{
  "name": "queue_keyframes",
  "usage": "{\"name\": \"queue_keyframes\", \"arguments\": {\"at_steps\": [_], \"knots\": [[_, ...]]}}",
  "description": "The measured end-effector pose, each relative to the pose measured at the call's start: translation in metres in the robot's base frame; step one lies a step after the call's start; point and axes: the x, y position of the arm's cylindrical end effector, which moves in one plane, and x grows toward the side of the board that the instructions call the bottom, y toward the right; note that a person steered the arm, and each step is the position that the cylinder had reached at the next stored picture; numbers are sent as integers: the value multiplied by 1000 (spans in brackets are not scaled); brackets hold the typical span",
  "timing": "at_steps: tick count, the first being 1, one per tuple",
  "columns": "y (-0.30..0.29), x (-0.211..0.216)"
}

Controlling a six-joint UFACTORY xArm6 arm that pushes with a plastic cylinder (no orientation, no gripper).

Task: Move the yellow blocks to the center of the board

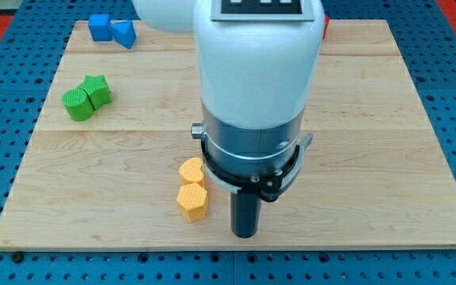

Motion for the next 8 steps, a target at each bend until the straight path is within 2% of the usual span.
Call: {"name": "queue_keyframes", "arguments": {"at_steps": [1, 2, 4, 5, 6, 7, 8], "knots": [[12, 23], [-29, 17], [-44, -33], [-39, -12], [-60, -5], [-85, -10], [-74, -31]]}}
